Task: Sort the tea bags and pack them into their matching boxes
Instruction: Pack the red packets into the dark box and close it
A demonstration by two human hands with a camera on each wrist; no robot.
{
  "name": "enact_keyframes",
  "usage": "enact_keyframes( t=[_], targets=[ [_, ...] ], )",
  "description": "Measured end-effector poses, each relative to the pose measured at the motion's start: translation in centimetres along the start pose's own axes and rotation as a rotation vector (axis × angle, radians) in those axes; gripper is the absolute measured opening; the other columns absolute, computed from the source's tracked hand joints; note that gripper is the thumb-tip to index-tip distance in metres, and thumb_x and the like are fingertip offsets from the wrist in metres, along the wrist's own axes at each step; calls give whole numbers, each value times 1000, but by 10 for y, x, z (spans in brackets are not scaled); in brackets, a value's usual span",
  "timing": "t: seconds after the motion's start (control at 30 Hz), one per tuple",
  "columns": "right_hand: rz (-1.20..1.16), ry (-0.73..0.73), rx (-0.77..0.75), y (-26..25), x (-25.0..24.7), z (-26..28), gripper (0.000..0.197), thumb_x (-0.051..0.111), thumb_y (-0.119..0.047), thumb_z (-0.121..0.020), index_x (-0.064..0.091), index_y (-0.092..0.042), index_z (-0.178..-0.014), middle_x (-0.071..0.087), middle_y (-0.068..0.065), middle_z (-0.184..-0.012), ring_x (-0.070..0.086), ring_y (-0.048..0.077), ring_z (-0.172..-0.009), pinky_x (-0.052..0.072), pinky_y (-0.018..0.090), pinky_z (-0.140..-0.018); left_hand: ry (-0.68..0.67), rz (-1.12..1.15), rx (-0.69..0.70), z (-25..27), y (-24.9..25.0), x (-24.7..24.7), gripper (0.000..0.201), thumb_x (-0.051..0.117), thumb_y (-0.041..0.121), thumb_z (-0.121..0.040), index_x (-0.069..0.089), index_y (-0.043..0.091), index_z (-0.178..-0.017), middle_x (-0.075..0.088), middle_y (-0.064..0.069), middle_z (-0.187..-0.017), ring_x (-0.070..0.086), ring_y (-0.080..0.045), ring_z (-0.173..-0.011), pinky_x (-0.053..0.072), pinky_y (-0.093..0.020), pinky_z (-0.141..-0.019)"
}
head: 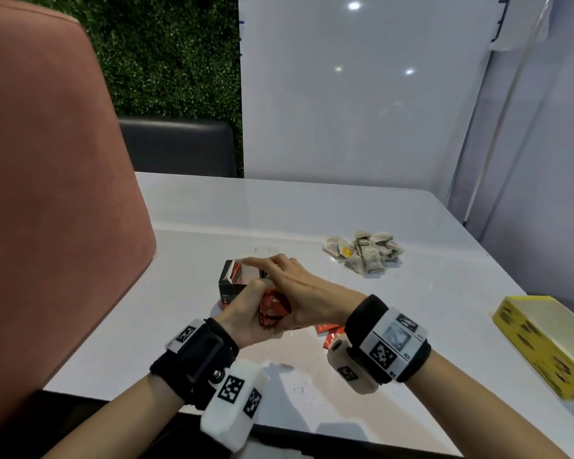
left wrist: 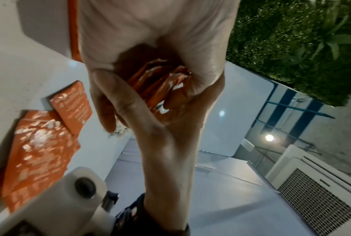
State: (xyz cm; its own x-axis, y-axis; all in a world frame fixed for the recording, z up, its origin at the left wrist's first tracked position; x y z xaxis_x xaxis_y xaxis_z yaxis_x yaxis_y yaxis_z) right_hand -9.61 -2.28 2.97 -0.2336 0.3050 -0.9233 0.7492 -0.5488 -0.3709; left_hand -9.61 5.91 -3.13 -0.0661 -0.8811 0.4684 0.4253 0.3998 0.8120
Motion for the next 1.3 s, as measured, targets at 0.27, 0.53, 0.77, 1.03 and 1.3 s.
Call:
enact_keyframes(
  t=[0.27, 0.53, 0.77, 1.03, 1.3],
  targets=[
    [-21, 27, -25, 12, 3, 2, 65, 78, -21, -67, 47, -21, -125, 41, 7, -119, 37, 15, -103, 38, 27, -90, -227, -31, -46, 13, -7, 19, 17, 49, -3, -69, 64, 6, -69, 58, -10, -62, 59, -21, -59, 49, -38, -68],
    [-193, -14, -37, 9, -18, 7, 79, 76, -30, -75, 29, -35, -138, 44, 3, -129, 44, 16, -118, 46, 29, -96, -263, -322, 60, 20, 3, 6, 12, 51, 2, -67, 61, 5, -73, 53, -7, -62, 54, -16, -58, 51, -28, -60],
    [-91, 160, -88, 2, -53, -33, 30, 68, -5, -81, 60, -8, -110, 68, 8, -99, 67, 16, -79, 55, 29, -69, -207, -883, 300, 19, 66, -9, 28, 54, 9, -70, 56, 4, -98, 55, -1, -74, 53, -9, -67, 48, -19, -65],
    [351, 133, 2, 26, -36, -94, 23, 56, -6, -88, 62, -10, -110, 64, 12, -103, 59, 29, -98, 52, 40, -76, 175, -1402, 201, -14, 98, -74, 102, 73, 31, -79, 0, 20, -150, 18, -9, -154, 21, -22, -142, 25, -40, -114],
    [382, -147, 96, 35, 26, -108, 34, 51, -9, -89, 56, -12, -122, 63, 17, -111, 62, 34, -99, 49, 39, -78, 55, -1448, 128, -34, 75, -91, 92, 71, 11, -78, 13, 22, -148, 40, -6, -144, 50, -15, -111, 38, -20, -94]
  ],
)
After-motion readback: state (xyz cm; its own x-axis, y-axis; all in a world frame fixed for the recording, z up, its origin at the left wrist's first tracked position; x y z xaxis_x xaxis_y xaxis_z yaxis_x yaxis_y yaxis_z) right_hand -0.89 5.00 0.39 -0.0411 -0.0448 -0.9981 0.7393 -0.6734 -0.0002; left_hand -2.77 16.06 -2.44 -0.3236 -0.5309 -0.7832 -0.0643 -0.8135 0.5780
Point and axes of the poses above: each hand's wrist, its own z-axis away from the middle knuckle, its own x-axis out of the palm, y = z × x, the point moved 5 cm from there along -z, towards the middle knuckle
